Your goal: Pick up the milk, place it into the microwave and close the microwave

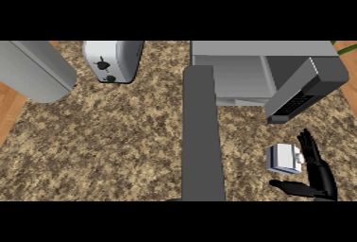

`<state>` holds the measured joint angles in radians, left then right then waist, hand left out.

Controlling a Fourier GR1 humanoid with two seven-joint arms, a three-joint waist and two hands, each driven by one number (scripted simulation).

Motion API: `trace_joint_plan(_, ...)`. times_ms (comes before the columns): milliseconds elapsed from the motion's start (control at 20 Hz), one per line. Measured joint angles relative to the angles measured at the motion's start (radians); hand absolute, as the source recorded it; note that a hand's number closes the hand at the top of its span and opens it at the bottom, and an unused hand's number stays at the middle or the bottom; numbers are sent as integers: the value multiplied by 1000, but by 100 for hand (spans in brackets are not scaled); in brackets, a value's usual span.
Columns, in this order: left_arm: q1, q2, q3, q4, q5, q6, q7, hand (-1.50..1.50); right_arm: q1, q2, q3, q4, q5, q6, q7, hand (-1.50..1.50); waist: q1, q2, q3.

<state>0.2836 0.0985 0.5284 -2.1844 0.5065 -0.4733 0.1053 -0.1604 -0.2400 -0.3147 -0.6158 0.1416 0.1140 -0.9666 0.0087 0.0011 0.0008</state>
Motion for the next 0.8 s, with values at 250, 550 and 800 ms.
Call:
trace_joint_plan(250,24,-9,17,-19,28,-22,14,-150,-82,-17,-7,166,17,-16,-65,150,6,2,1)
trace_joint_plan(550,24,-2,36,-1,39,-47,4,-150,-127,-19,18,195,51,-43,-104,150,7,1,-1)
trace_joint_plan(800,36,-13,48,-2,35,-61,-5,-150,-139,-8,23,175,44,-47,-117,150,3,0,-1)
